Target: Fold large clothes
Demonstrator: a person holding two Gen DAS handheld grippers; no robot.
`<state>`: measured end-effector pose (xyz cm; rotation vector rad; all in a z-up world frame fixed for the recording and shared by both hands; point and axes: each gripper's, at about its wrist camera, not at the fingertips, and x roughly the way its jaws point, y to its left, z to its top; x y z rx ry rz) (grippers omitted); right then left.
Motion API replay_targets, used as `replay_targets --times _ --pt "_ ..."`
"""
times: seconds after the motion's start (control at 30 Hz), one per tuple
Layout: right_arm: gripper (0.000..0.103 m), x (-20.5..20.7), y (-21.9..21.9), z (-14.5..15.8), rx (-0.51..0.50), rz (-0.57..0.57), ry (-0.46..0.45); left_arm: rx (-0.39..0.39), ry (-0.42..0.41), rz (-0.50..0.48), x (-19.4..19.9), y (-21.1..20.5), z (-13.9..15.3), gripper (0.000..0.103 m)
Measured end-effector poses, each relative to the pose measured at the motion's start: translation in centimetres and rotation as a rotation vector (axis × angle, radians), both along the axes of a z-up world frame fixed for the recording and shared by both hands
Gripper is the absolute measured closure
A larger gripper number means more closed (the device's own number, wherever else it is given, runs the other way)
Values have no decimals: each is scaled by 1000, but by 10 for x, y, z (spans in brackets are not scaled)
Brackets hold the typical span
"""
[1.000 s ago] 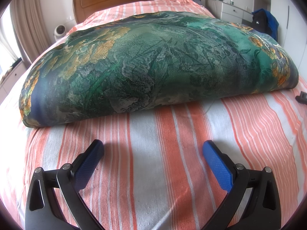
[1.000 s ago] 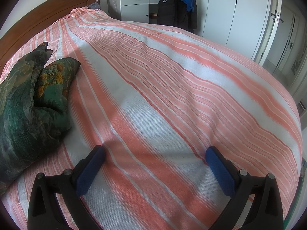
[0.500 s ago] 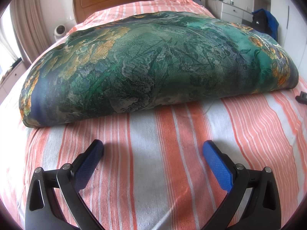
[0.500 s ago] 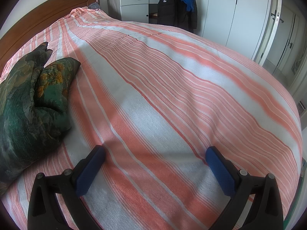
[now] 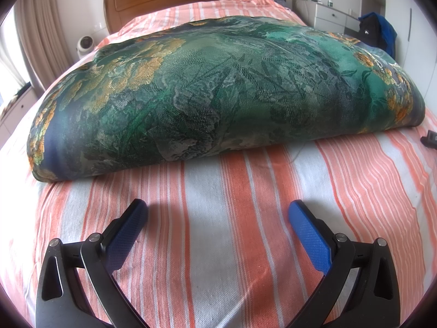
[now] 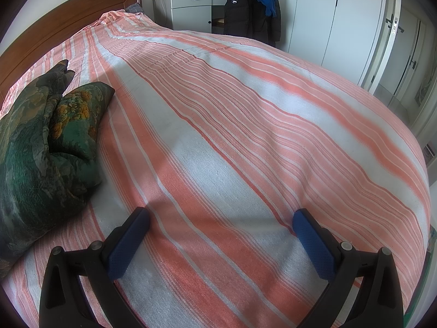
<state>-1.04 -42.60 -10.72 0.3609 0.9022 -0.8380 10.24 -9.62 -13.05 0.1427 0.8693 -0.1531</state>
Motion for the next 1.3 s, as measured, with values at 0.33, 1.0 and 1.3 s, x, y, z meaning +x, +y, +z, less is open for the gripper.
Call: replay_targets --times 0.33,1.0,1.3 --pt "0 1 0 0 -1 0 -2 0 -5 0 -2 0 1 0" --pt "0 -10 -7 3 46 81 -61 -16 193 -9 3 5 16 1" --pt "0 -62 -1 34 339 432 -711 -359 -57 -228 15 -10 143 0"
